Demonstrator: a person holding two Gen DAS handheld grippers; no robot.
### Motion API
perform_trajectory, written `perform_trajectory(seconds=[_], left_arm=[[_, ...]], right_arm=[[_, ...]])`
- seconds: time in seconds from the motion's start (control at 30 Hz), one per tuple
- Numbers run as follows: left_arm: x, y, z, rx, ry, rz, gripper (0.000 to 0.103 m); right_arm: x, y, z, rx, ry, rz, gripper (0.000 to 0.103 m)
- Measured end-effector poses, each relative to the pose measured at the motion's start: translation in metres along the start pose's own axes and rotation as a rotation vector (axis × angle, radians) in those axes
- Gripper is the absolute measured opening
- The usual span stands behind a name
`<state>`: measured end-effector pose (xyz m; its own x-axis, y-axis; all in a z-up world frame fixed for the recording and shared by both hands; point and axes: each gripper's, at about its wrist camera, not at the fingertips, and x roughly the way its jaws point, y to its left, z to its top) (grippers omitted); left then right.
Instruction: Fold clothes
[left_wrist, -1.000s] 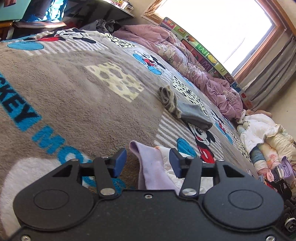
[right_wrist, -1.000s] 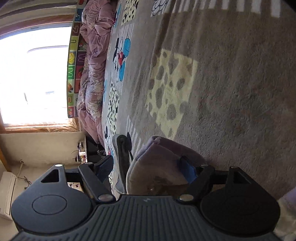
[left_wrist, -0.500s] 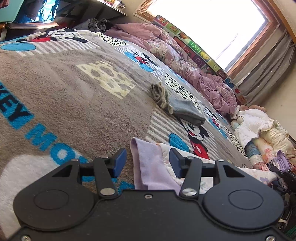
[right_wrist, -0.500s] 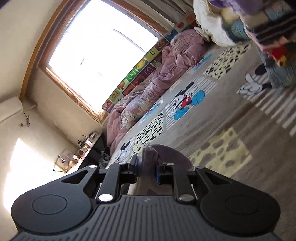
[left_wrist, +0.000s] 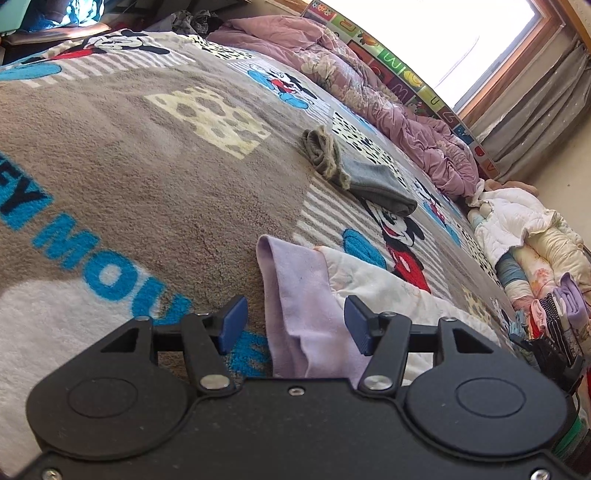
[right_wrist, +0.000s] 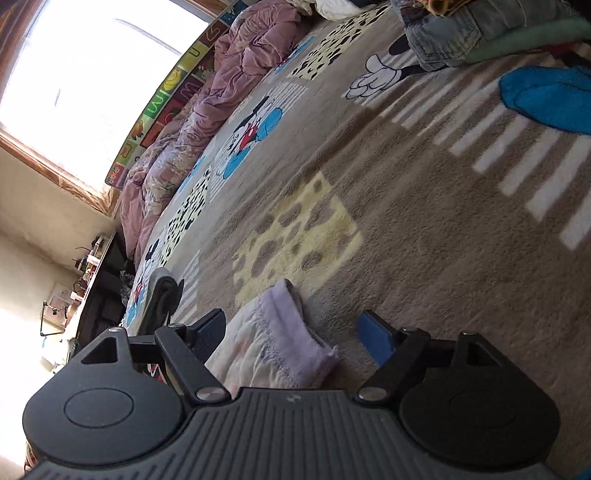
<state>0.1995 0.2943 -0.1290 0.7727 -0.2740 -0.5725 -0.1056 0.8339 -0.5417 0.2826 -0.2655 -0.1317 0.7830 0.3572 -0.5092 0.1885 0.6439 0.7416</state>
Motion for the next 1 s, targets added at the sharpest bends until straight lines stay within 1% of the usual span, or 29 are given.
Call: perform_trajectory(seconds=[0.03, 0.07, 0.1, 0.13, 0.17, 0.2, 0.23, 0.3, 0.33, 0.37, 0.4, 0.43, 0.47, 0.5, 0.53, 0.57, 0.6, 0.63, 0.77, 0.8, 0.87, 1.0], left_arm=[[0.004, -0.002, -0.001, 0.015, 0.004, 0.001, 0.055], [0.008, -0.006, -0.002, 0.044, 0.01, 0.001, 0.049], [0.011, -0.011, -0.002, 0.074, 0.016, 0.001, 0.021], [0.015, -0.015, -0.003, 0.103, 0.022, 0.001, 0.009], [0.015, -0.02, -0.003, 0.132, 0.005, 0.013, 0.008], [0.015, -0.024, -0.003, 0.16, -0.013, 0.026, 0.007], [0.008, -0.029, 0.0, 0.181, -0.058, 0.022, 0.006], [0.0, -0.035, 0.004, 0.217, -0.113, 0.003, 0.006], [-0.004, -0.038, 0.007, 0.235, -0.14, -0.007, 0.007], [0.004, -0.04, 0.005, 0.257, -0.122, 0.035, 0.007], [0.013, -0.038, 0.002, 0.262, -0.087, 0.069, 0.008], [0.022, -0.037, -0.001, 0.266, -0.051, 0.102, 0.016], [0.031, -0.035, -0.004, 0.269, -0.015, 0.136, 0.02], [0.029, -0.035, -0.004, 0.261, -0.025, 0.141, 0.024], [0.024, -0.035, -0.002, 0.253, -0.034, 0.139, 0.031], [0.018, -0.034, 0.0, 0.248, -0.049, 0.138, 0.037], [0.011, -0.031, 0.002, 0.229, -0.069, 0.139, 0.052], [0.005, -0.027, 0.002, 0.198, -0.079, 0.135, 0.056], [-0.016, -0.013, 0.001, 0.058, -0.091, 0.101, 0.057], [-0.022, -0.012, -0.002, 0.026, -0.092, 0.09, 0.057], [-0.033, -0.01, -0.01, -0.027, -0.093, 0.073, 0.057], [-0.057, -0.008, -0.035, -0.108, -0.09, 0.072, 0.057]], right_arm=[[0.007, 0.002, 0.0, -0.02, 0.014, 0.0, 0.076], [0.013, 0.005, 0.0, -0.043, 0.032, 0.001, 0.055], [0.018, 0.012, -0.003, -0.084, 0.069, 0.008, 0.042], [0.022, 0.019, -0.006, -0.126, 0.102, 0.014, 0.027], [0.021, 0.024, -0.009, -0.167, 0.097, 0.021, 0.018], [0.014, 0.027, -0.01, -0.175, 0.066, 0.038, 0.018], [0.002, 0.028, -0.01, -0.158, 0.011, 0.077, 0.017], [-0.023, 0.03, -0.007, -0.154, -0.102, 0.161, 0.017], [-0.029, 0.031, -0.007, -0.171, -0.124, 0.153, 0.017], [-0.033, 0.031, -0.006, -0.186, -0.139, 0.139, 0.017], [-0.026, 0.024, -0.004, -0.189, -0.101, 0.084, 0.017], [-0.018, 0.018, -0.004, -0.187, -0.053, 0.025, 0.018], [-0.011, 0.012, -0.003, -0.185, -0.009, -0.034, 0.027], [-0.01, 0.008, -0.004, -0.178, 0.003, -0.085, 0.029], [-0.017, 0.007, -0.004, -0.163, -0.021, -0.066, 0.032], [-0.024, 0.006, -0.004, -0.148, -0.044, -0.046, 0.043], [-0.035, 0.006, -0.004, -0.139, -0.066, -0.025, 0.049], [-0.044, 0.007, -0.004, -0.143, -0.075, -0.014, 0.055], [-0.09, 0.003, -0.015, -0.144, -0.099, 0.036, 0.056], [-0.102, -0.001, -0.021, -0.14, -0.105, 0.036, 0.056], [-0.123, -0.011, -0.036, -0.134, -0.103, 0.036, 0.061], [-0.153, -0.034, -0.068, -0.144, -0.102, 0.009, 0.062]])
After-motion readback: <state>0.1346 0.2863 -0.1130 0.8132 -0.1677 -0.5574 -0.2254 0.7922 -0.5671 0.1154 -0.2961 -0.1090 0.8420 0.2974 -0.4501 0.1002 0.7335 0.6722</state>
